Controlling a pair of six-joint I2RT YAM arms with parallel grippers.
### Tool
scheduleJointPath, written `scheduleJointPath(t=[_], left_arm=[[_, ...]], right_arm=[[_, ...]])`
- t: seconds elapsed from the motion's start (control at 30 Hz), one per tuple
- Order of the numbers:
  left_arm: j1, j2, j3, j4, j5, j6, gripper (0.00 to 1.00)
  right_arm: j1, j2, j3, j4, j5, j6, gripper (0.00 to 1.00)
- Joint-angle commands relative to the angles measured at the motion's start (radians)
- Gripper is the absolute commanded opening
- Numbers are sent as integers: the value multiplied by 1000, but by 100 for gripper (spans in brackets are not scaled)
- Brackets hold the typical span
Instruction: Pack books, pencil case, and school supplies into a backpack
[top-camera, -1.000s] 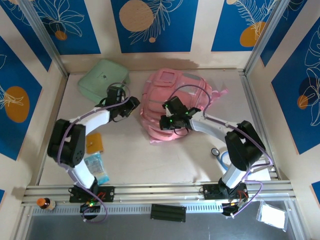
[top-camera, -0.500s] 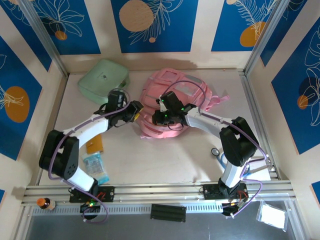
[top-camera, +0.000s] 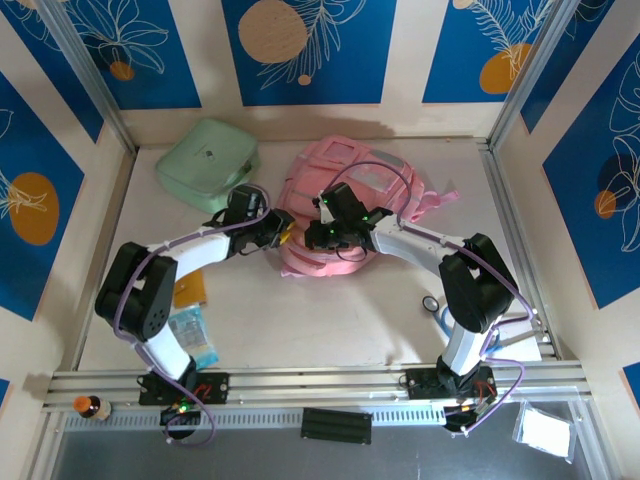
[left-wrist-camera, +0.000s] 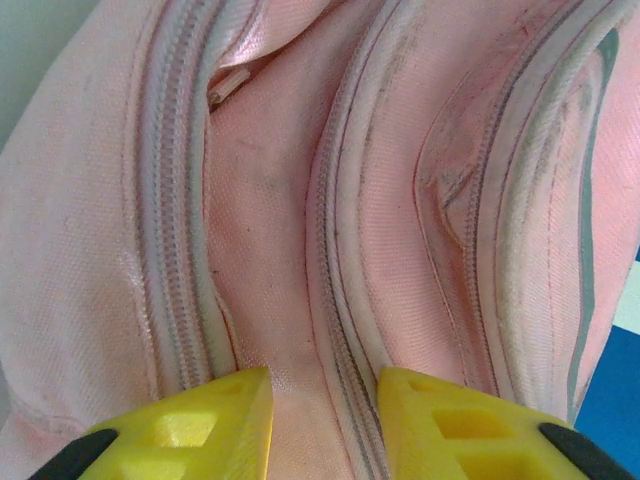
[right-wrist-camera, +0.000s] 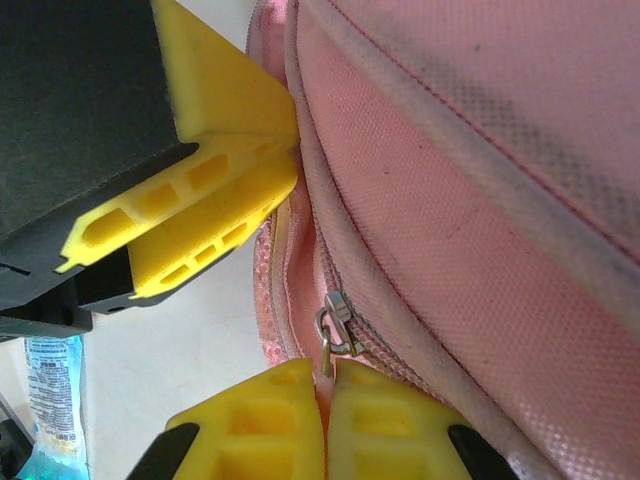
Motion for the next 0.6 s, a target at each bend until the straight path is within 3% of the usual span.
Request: scheduleJointPath(t=[0.0,0.4,0.57], left_arm=[[-7,20,41,64,3,-13,34],[-7,-81,-39,69,-75,14,38],[-7,-75,-56,112,-38,-23,40]], right_arm=[[13,-39,-16,19,-63,-16,0],[11,-43,-22,14,-35,-10,0],[11,-40,-21,16,-40,-7,0]])
